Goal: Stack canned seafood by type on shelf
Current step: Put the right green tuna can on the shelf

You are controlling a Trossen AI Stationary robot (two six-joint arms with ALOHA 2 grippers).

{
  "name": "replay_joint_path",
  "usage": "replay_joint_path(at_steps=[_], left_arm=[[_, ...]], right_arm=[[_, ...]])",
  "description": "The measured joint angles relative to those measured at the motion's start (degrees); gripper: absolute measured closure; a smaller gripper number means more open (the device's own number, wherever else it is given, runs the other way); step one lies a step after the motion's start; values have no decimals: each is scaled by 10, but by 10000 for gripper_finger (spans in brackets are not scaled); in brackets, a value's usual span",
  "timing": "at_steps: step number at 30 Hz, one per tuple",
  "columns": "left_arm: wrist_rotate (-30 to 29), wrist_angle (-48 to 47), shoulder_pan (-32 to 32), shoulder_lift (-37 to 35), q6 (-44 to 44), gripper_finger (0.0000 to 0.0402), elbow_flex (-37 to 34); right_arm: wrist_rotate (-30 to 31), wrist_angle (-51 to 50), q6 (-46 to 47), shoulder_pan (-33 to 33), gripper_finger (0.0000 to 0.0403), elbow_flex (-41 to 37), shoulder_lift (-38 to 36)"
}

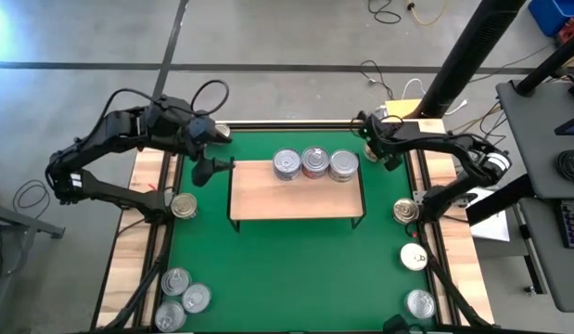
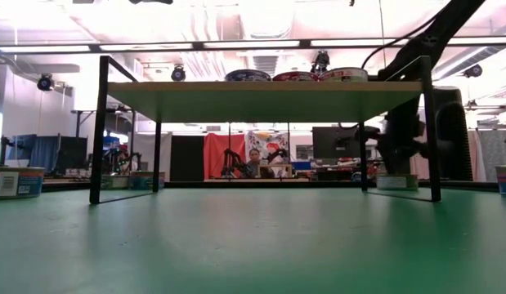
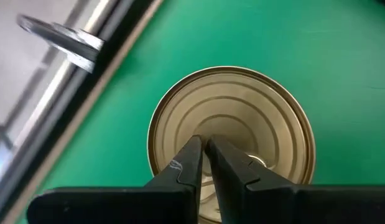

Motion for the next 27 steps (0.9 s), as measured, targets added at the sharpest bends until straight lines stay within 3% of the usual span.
replay_joint_path(at_steps=[5, 15, 20, 27], left_arm=[[6, 7, -19, -13, -18, 46, 0], [0, 25, -67, -51, -79, 46, 0], [-1, 25, -71, -61, -76, 46, 0], [-1, 0, -71, -83, -66, 46, 0]], right_arm=[[5, -42, 27, 49, 376, -36, -28], [12, -76, 258, 188, 376, -153, -159], [34, -106, 363, 259, 376, -152, -189], [4, -141, 375, 295, 374, -138, -188]])
